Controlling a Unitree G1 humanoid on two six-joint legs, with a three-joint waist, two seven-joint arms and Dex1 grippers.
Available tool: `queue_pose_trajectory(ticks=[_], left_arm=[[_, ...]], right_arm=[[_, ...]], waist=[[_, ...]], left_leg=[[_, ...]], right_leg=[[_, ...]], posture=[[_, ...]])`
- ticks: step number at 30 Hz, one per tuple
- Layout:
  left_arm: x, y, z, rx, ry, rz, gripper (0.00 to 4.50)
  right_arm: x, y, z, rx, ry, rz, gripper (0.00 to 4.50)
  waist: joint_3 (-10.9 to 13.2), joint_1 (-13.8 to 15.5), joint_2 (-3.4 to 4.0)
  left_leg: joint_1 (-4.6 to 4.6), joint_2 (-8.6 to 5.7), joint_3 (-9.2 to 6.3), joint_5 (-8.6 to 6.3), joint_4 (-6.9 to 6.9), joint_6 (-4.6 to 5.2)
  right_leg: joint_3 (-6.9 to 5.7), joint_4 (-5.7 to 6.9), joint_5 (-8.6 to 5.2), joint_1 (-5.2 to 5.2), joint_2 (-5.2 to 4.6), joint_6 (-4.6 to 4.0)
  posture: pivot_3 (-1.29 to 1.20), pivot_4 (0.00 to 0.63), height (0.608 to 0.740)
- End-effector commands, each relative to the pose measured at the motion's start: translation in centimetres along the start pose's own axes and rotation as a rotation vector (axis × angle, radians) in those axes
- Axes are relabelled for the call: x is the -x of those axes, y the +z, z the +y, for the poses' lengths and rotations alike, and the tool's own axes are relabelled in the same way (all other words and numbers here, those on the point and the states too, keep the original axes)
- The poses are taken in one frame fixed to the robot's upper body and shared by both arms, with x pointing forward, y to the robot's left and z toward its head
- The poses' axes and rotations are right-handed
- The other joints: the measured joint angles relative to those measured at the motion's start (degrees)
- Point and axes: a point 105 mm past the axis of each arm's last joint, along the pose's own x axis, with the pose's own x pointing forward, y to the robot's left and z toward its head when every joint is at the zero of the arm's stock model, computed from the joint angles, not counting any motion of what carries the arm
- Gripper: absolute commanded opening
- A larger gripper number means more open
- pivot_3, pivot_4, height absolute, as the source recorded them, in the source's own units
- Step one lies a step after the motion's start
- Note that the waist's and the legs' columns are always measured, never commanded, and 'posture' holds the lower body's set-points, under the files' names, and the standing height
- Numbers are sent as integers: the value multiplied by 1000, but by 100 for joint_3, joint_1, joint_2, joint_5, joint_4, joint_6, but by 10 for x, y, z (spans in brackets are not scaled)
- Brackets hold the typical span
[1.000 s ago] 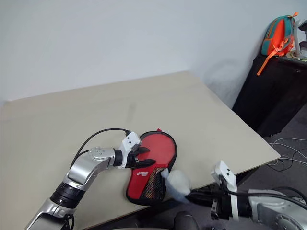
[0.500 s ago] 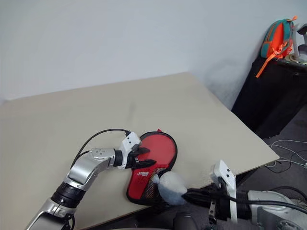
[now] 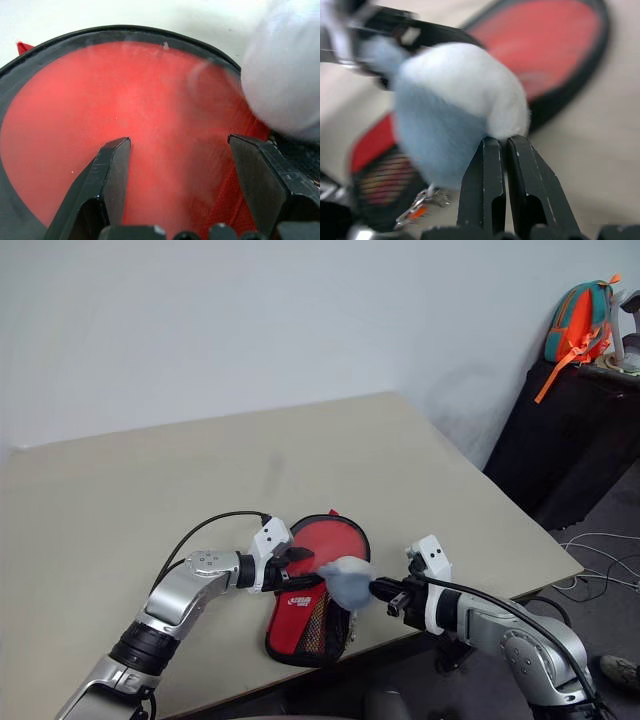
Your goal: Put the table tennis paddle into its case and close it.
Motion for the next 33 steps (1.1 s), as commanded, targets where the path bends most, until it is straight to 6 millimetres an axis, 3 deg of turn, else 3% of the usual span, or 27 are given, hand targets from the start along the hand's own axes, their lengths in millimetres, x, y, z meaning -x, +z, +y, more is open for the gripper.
queue_pose_trajectory(ticks=[1,8,13,16,20,26,30,33], left_arm=[[1,-73,0,184,40,191,3305],[15,-48,27,271,117,54,3305],[34,-41,57,222,224,79,3305],[48,-39,71,207,267,90,3305],[66,-34,89,172,325,101,3305],[88,-24,102,161,362,61,3305],[102,-20,90,170,325,30,3305],[113,-22,80,167,306,30,3305]], right_arm=[[-2,11,1,19,11,-39,684],[-2,20,-2,32,-6,-107,3158],[25,42,-55,142,-260,-291,3158],[44,39,-67,174,-258,-286,3158],[70,39,-73,214,-229,-258,3158],[82,56,-75,214,-183,-330,3158],[84,73,-62,203,-101,-412,3158],[85,84,-53,192,-52,-451,3158]], waist=[[0,-7,1],[4,-27,1],[10,-30,0],[23,-27,5],[56,-40,16],[111,-78,2],[147,-179,-18],[152,-183,-11]], left_leg=[[0,0,0,0,0,0],[0,1,0,-1,-8,0],[-2,1,2,0,-9,0],[-10,-1,8,0,-4,1],[-12,-1,8,-1,-18,4],[-16,1,17,-1,-11,4],[-31,5,18,-1,-12,4],[-102,4,22,-6,-10,13]], right_leg=[[0,1,0,-1,0,0],[-1,6,0,-19,3,0],[-3,10,0,-37,5,1],[4,9,1,-38,5,1],[5,20,1,-48,11,0],[12,22,1,-55,12,0],[13,26,3,-73,15,0],[24,29,18,-118,16,1]], posture=[[0,0,740],[0,0,740],[0,0,740],[0,0,740],[0,0,740],[0,0,740],[0,0,740],[0,0,740]])
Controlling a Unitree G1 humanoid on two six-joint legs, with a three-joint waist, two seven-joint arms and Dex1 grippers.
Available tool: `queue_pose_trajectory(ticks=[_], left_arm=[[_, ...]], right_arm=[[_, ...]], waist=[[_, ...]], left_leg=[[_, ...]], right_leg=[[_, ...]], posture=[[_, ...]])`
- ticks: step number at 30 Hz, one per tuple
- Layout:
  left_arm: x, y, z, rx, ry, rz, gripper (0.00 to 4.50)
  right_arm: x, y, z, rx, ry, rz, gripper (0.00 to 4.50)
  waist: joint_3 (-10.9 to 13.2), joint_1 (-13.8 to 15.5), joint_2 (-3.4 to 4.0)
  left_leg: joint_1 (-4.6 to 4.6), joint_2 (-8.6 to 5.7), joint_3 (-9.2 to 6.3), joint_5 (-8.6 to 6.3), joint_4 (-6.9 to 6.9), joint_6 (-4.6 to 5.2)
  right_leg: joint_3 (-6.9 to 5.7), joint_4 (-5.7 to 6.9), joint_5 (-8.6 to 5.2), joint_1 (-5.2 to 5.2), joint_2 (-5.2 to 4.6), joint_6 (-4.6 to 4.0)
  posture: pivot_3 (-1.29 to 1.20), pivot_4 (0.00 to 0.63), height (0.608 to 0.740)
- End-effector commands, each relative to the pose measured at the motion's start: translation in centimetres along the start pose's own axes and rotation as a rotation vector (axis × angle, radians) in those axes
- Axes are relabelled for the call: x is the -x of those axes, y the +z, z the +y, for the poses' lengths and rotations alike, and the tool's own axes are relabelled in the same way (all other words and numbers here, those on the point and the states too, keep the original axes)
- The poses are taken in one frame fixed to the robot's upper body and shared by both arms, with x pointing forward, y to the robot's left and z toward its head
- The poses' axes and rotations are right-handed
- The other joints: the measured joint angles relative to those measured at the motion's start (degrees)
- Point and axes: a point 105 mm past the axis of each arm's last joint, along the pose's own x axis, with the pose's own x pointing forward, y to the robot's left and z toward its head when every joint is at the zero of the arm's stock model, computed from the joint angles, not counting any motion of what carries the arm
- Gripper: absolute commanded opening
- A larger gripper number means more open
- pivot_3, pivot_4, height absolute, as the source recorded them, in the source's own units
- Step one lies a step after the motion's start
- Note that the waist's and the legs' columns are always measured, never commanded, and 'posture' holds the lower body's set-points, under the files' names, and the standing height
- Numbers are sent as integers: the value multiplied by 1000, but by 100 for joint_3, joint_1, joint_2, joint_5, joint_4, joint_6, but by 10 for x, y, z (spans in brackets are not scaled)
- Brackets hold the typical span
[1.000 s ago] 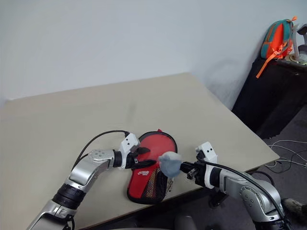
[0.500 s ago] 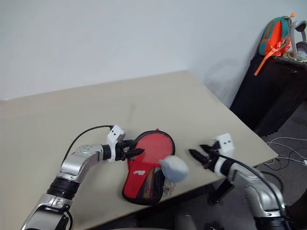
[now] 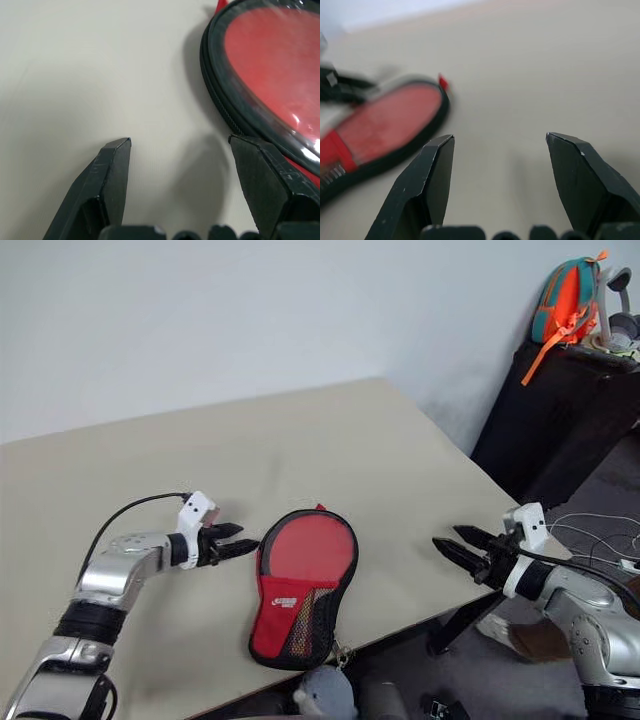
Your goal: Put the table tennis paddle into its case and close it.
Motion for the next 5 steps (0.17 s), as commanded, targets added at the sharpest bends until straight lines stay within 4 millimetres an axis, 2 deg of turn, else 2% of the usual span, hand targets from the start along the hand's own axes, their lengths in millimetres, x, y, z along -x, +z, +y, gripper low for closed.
queue_pose_trajectory(ticks=[1,5], left_arm=[[20,-9,0,15,8,24,3305],[44,-15,8,50,54,28,3305]], right_arm=[[-4,32,14,20,82,-102,3158],[-12,31,19,22,149,-79,3158]], waist=[[5,4,7],[9,6,11]], left_leg=[[-3,0,1,-3,1,5],[-9,-2,-2,-9,1,15]], right_leg=[[1,0,5,-6,0,-2],[1,-6,5,-23,0,-5]], posture=[[0,0,740],[0,0,740]])
